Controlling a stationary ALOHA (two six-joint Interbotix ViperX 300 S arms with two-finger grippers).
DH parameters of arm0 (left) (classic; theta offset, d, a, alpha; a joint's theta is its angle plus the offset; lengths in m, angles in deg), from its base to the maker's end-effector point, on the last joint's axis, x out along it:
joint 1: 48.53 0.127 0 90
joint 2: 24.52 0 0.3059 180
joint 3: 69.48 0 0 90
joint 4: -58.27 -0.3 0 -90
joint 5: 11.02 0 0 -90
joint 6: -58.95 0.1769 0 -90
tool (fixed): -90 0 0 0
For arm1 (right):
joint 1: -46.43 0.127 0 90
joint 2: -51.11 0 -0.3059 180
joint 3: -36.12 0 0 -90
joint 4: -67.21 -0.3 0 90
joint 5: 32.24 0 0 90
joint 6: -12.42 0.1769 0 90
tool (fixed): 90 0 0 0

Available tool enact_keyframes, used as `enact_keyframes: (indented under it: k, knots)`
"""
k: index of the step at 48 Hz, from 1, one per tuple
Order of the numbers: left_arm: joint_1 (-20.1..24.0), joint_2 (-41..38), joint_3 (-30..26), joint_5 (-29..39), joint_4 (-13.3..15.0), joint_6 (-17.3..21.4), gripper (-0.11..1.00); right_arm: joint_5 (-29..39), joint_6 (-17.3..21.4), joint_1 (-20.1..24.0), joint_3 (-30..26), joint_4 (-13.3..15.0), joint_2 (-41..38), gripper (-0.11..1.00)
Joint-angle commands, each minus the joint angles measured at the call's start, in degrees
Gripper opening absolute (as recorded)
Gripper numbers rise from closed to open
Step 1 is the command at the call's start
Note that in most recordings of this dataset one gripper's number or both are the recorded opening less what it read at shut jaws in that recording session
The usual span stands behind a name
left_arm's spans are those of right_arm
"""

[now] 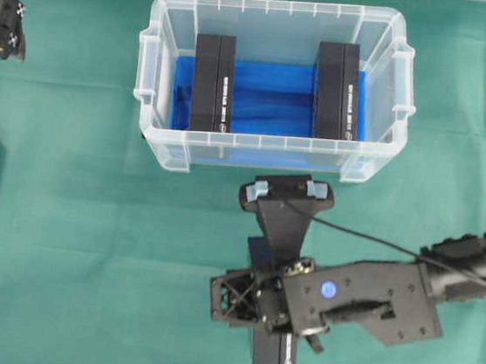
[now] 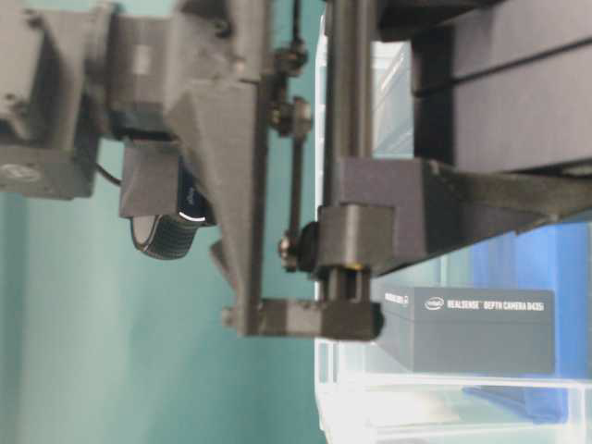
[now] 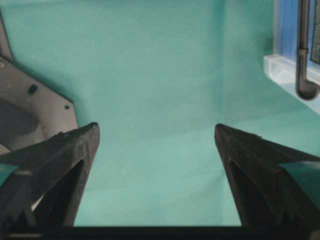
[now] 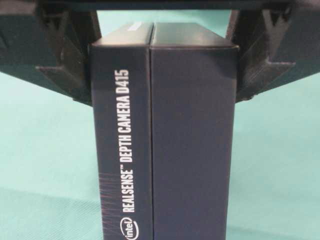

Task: Take out the box from the case.
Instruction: 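Carry the box with the right gripper toward the table in front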

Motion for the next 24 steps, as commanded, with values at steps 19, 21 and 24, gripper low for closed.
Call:
enact_keyframes:
  k: [19,21,24]
  knots:
    - [-0.1,0.2,-0.3,-0.1,-0.2,0.0,0.96,-2.8,-0.2,-1.8,2.7,0.4,1.8,0.68]
    - [-0.1,0.1,-0.3,-0.1,-0.1,0.0,0.96,-2.8,-0.3,-1.8,2.7,0.7,1.8,0.68]
    - [-0.1,0.2,-0.2,-0.1,-0.1,0.0,0.96,-3.1,-0.6,-1.8,2.8,1.1,1.8,0.68]
